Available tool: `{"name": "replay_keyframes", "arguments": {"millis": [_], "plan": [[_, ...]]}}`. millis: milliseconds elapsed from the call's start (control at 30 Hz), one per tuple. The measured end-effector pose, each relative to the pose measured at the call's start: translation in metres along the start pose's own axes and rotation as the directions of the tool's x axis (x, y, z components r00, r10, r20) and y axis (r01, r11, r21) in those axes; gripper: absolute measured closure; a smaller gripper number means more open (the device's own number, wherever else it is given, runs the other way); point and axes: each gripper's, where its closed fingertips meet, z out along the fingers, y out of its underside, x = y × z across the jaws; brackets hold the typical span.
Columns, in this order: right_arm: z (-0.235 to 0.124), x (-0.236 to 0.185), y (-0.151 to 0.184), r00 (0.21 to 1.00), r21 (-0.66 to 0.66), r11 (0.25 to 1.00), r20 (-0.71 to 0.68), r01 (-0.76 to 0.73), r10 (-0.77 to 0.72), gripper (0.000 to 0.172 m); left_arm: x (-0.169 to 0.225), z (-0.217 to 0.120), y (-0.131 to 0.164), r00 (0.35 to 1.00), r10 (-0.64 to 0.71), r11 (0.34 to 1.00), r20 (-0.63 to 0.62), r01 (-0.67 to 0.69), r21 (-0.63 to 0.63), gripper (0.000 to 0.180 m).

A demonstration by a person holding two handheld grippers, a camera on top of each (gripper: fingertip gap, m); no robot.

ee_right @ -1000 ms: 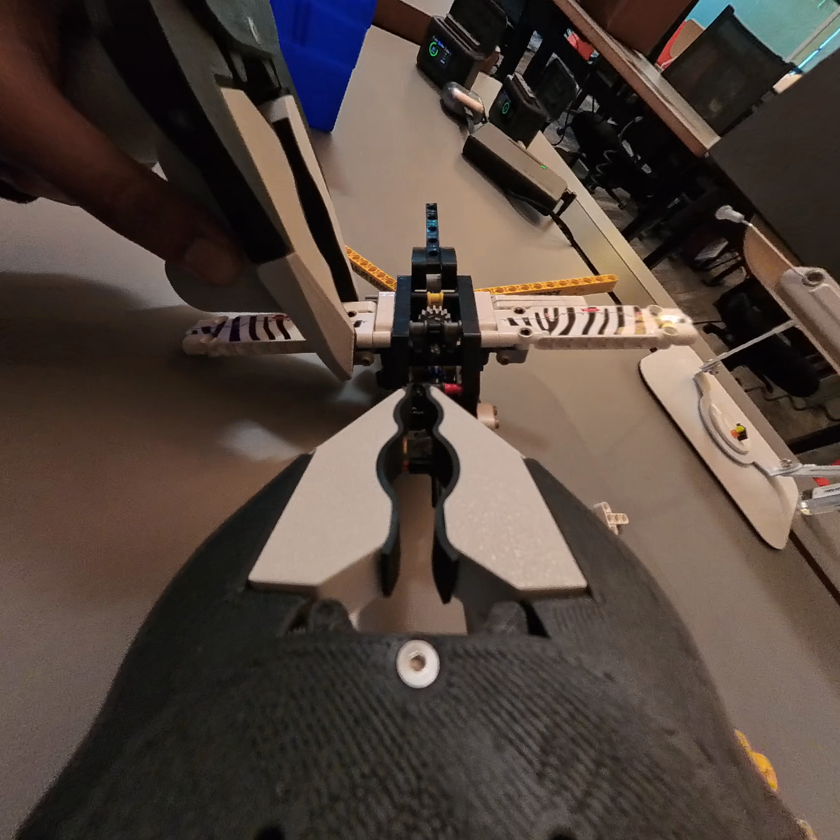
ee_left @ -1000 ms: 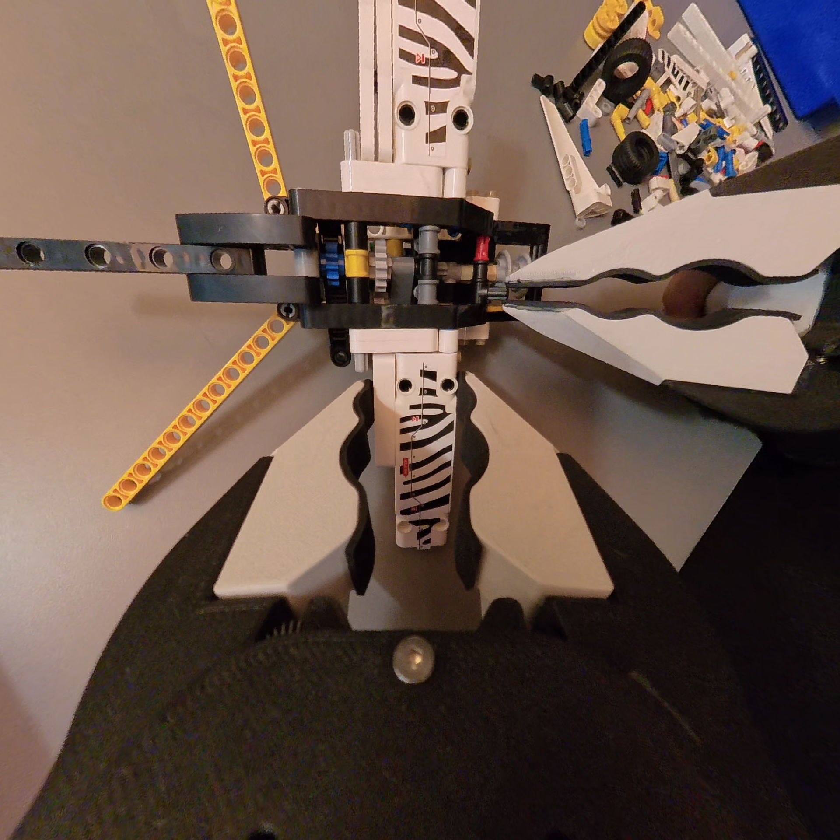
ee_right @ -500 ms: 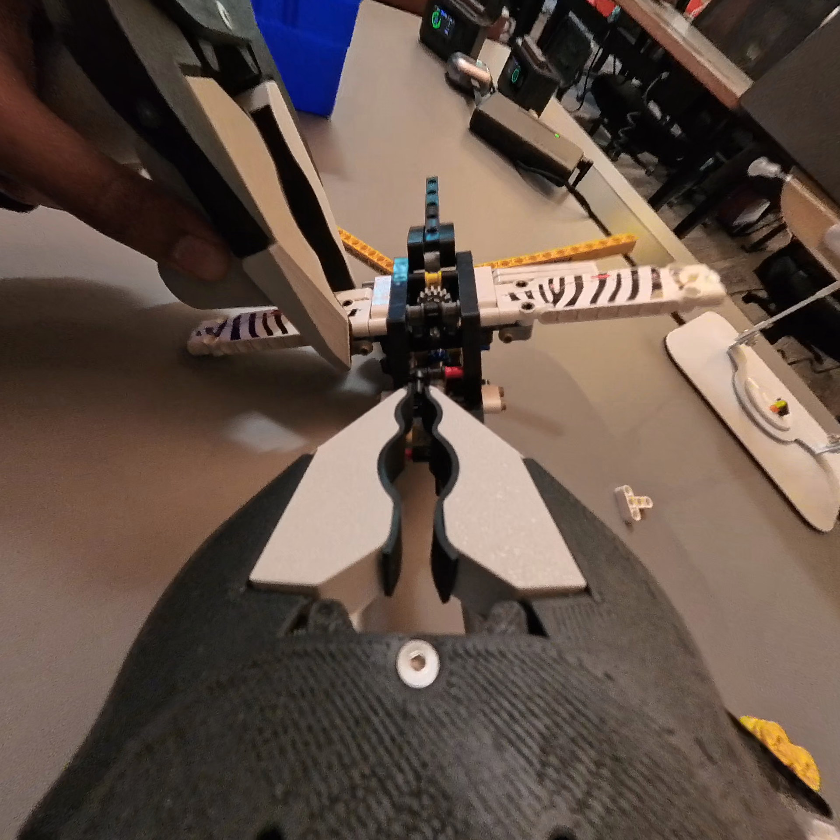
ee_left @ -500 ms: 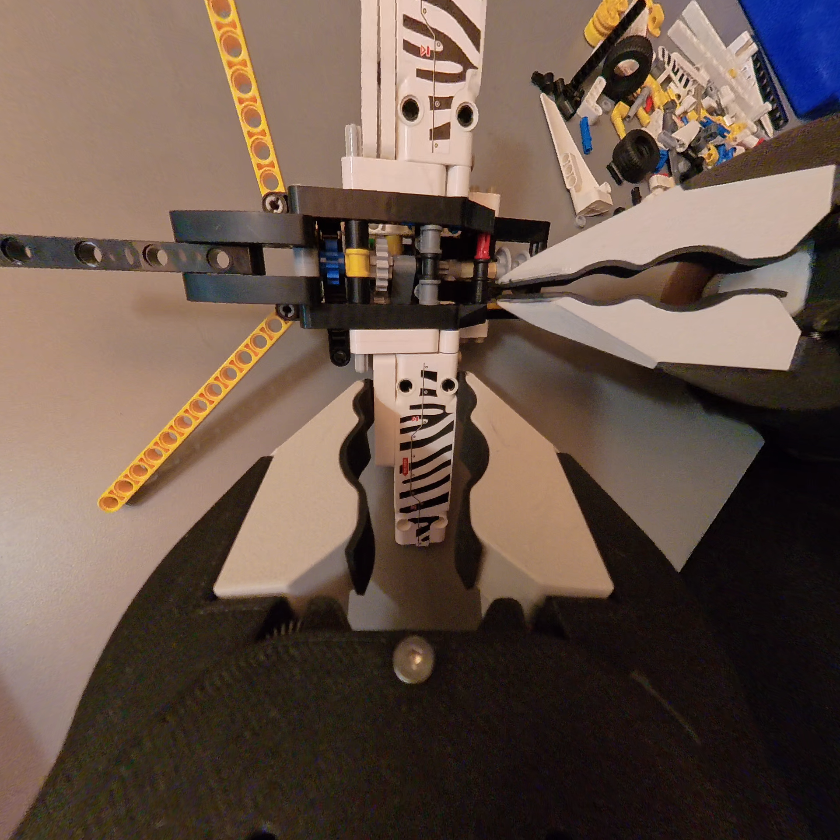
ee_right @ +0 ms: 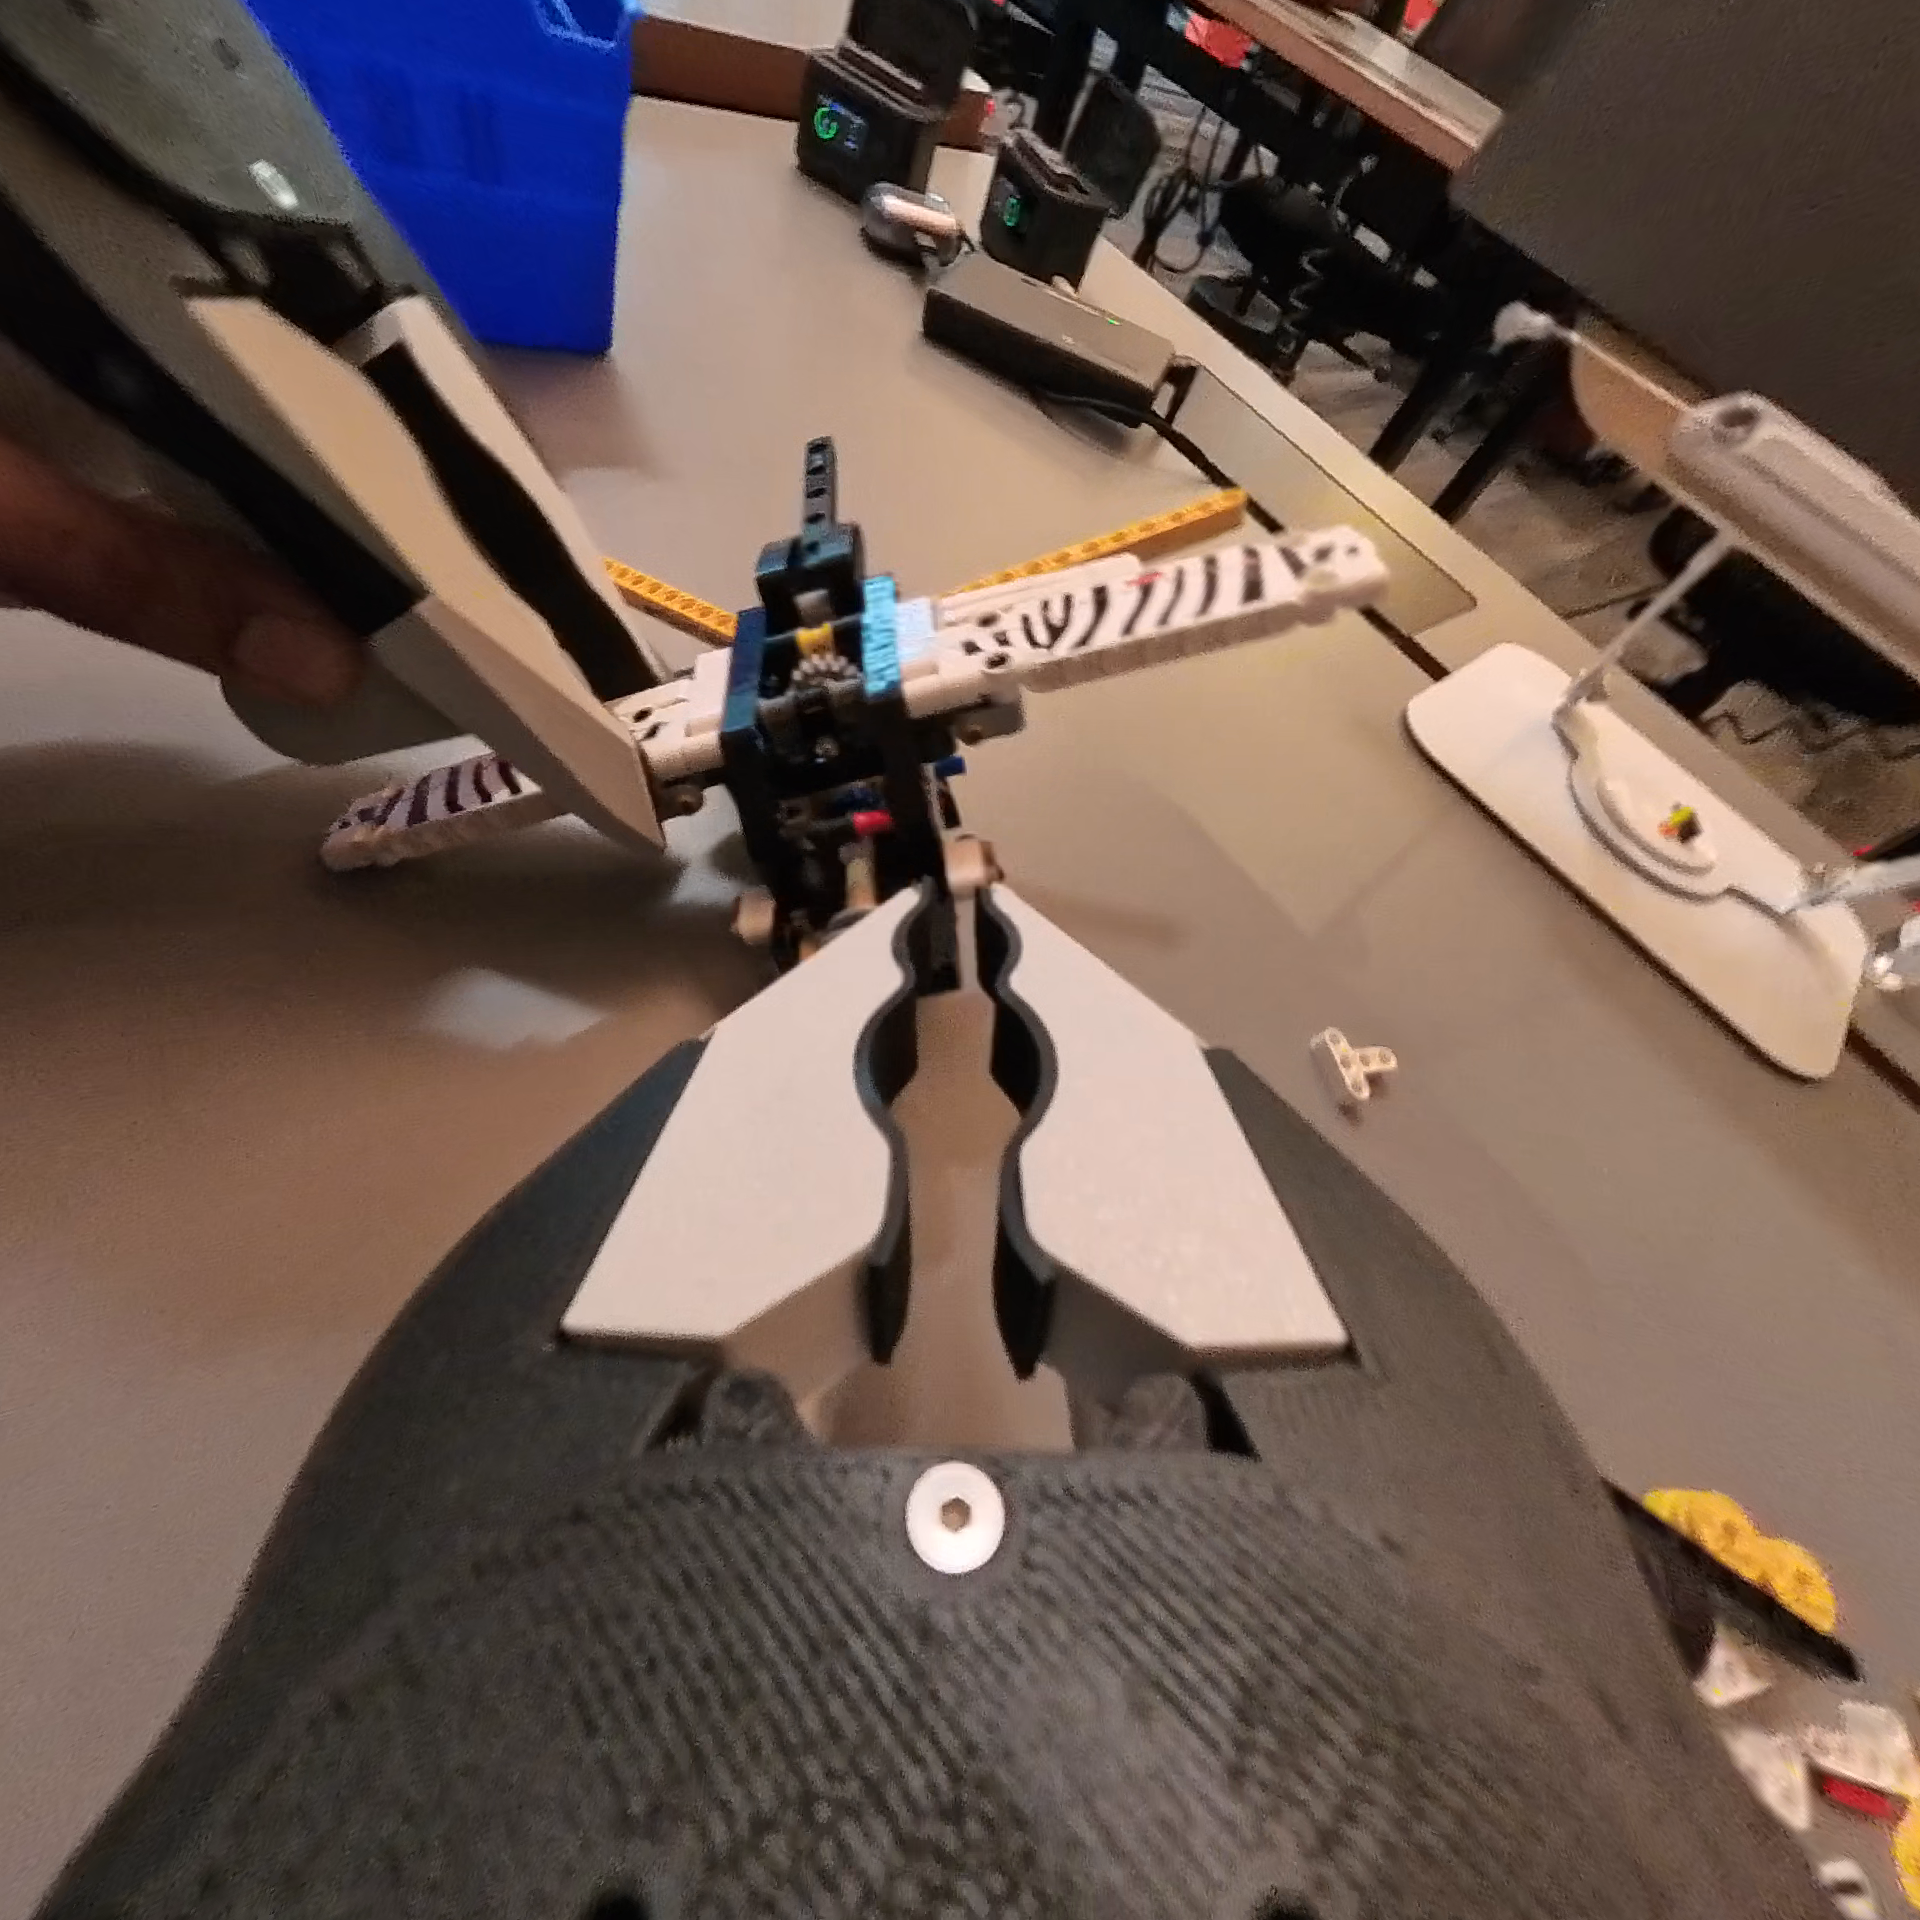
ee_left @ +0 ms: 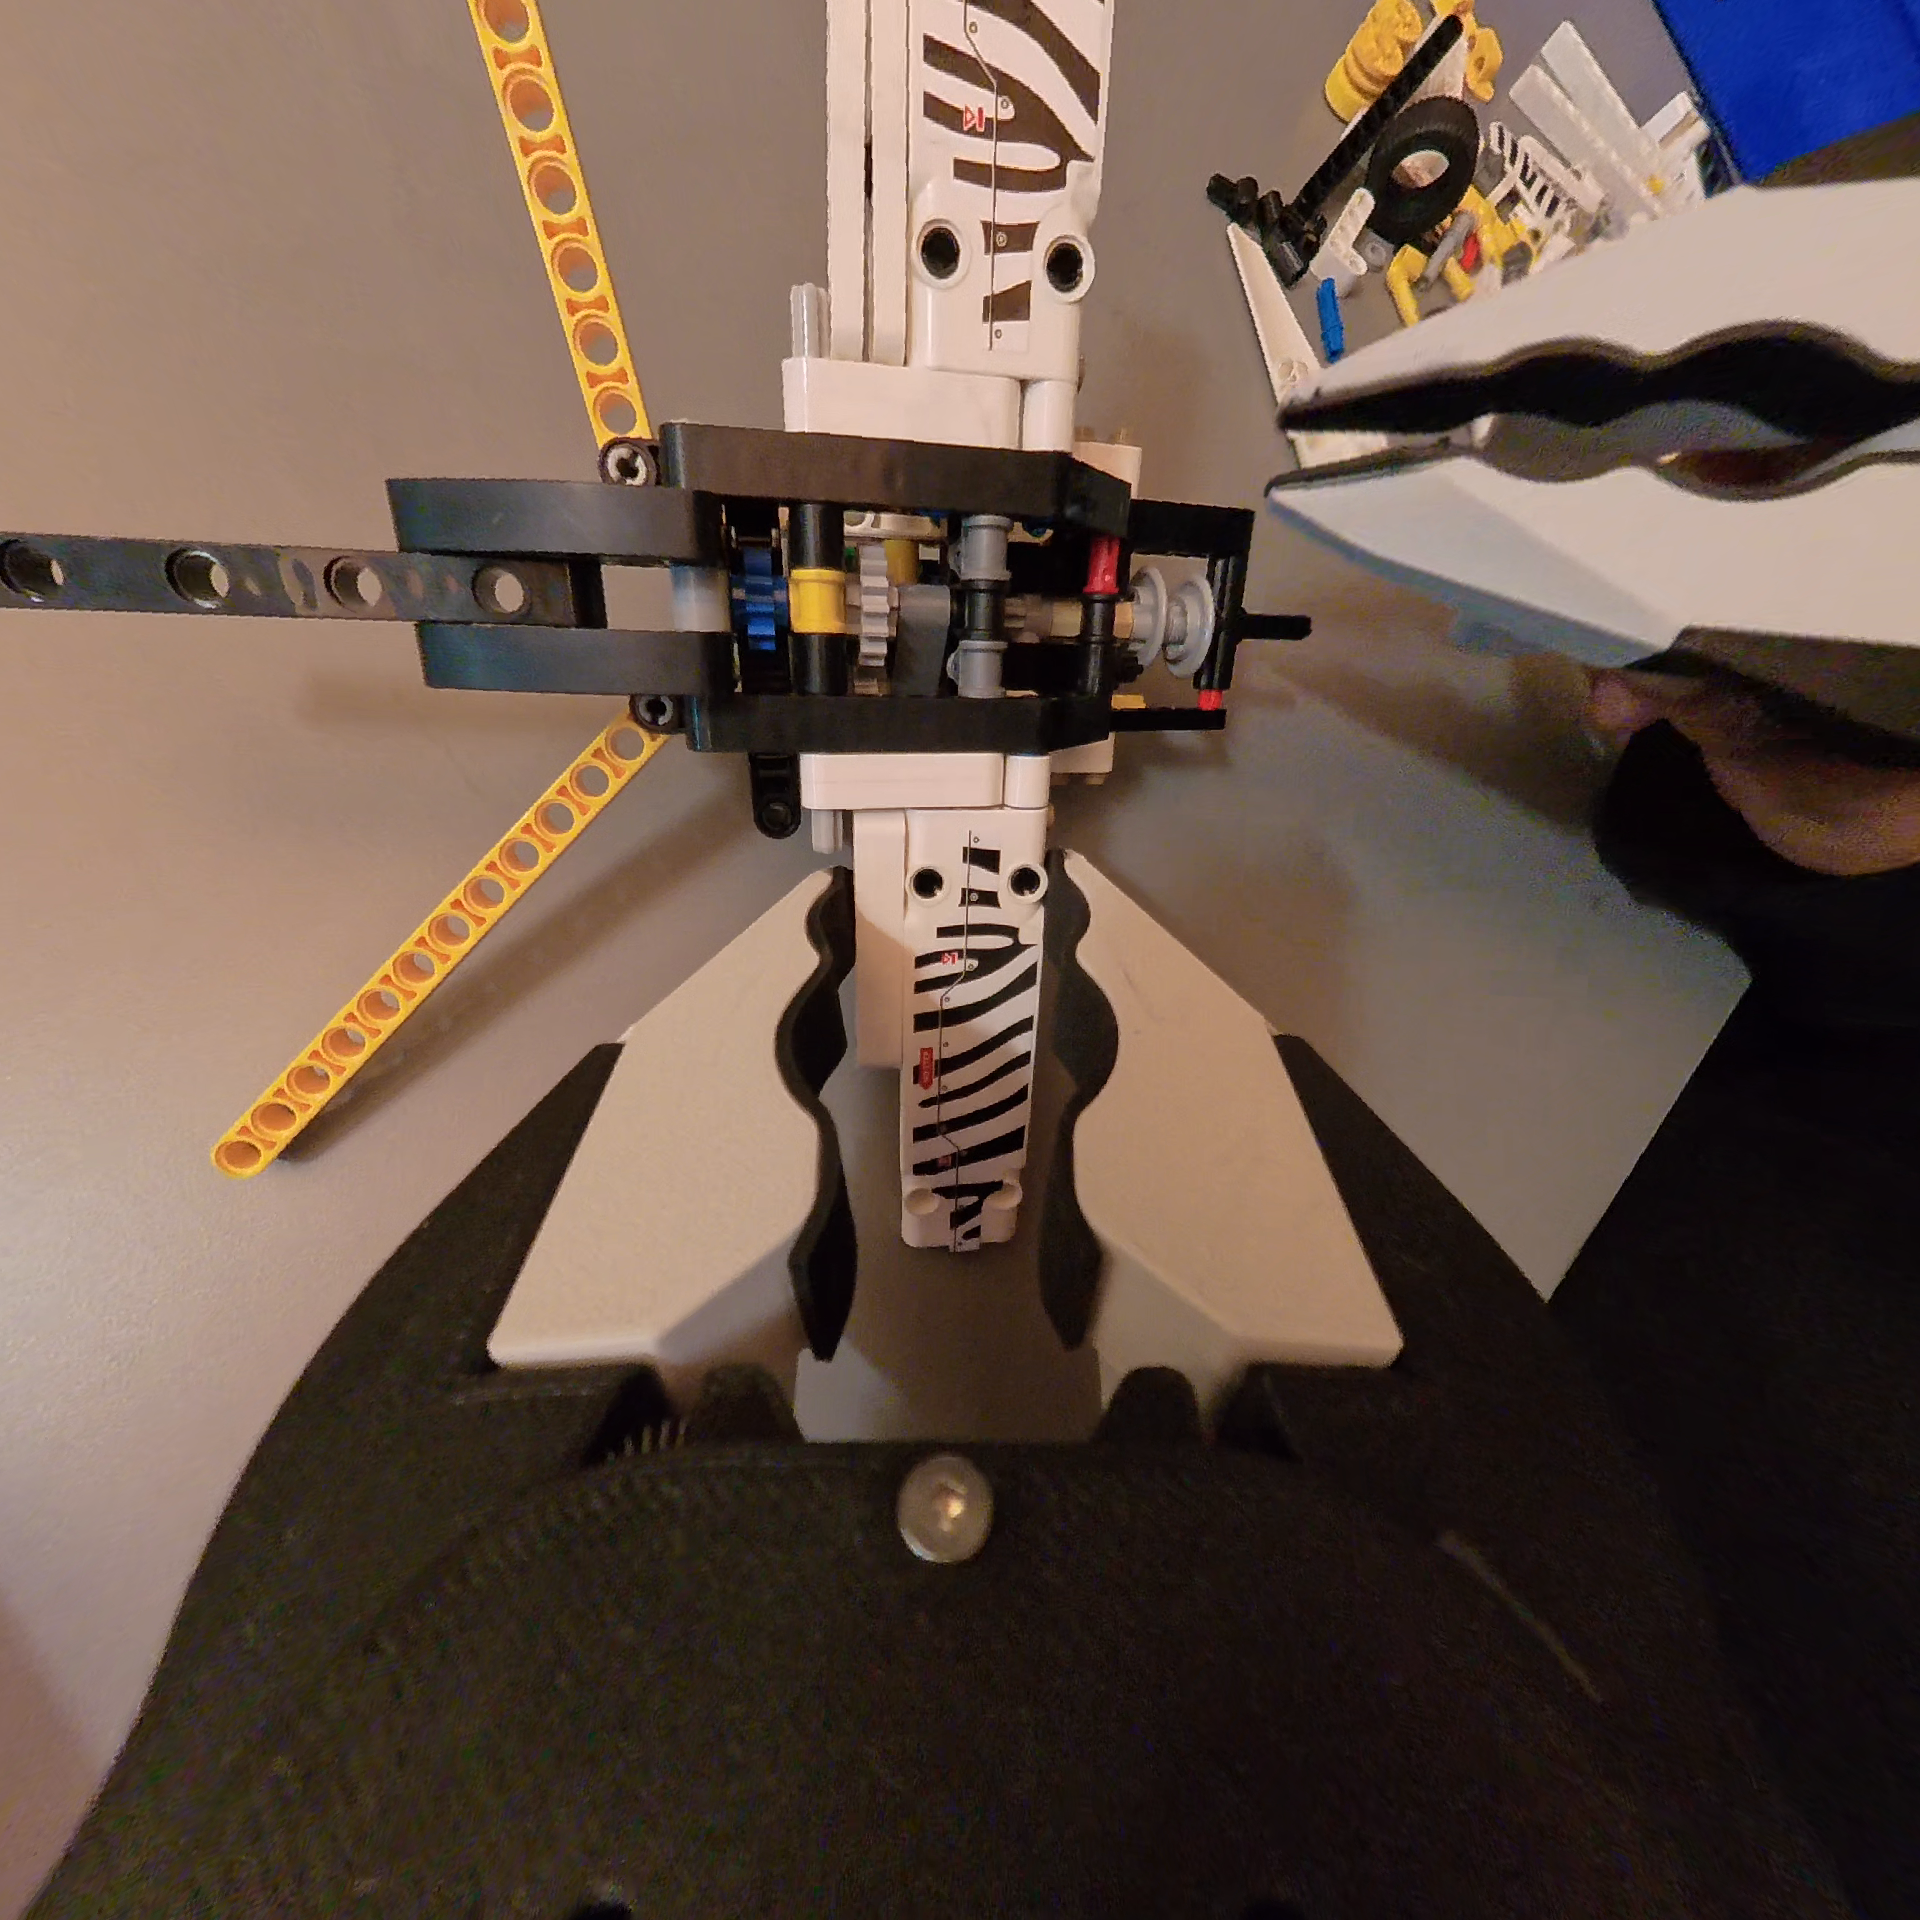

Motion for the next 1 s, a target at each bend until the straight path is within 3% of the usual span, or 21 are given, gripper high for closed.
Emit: {"name": "replay_keyframes", "arguments": {"millis": [133, 433, 700, 833, 1000], "plan": [[-0.007, 0.005, 0.005, 0.998, 0.011, 0.998, 0.018, -0.061, 0.06, 0.161, 0.0, 0.0, 0.0, 1.0, -0.003, 1.0, -0.008, 0.003, 0.001, 0.144], [0.001, -0.018, 0.014, 0.994, -0.049, 0.993, 0.029, 0.107, -0.106, 0.156, 0.001, 0.0, 0.0, 1.0, -0.005, 1.0, -0.012, 0.005, 0.001, 0.144], [-0.004, -0.015, 0.018, 0.994, -0.065, 0.992, 0.011, 0.109, -0.109, 0.156, 0.001, 0.0, 0.0, 1.0, -0.009, 1.0, -0.02, 0.009, 0.003, 0.143], [-0.007, -0.014, 0.026, 0.999, -0.072, 0.997, 0.02, 0.034, -0.032, 0.156, 0.001, 0.0, 0.0, 1.0, -0.011, 1.0, -0.023, 0.011, 0.004, 0.143], [-0.009, -0.011, 0.024, 0.973, -0.04, 0.977, 0.096, -0.208, 0.211, 0.151, 0.001, 0.001, 0.001, 1.0, -0.011, 1.0, -0.022, 0.011, 0.002, 0.143]]}}
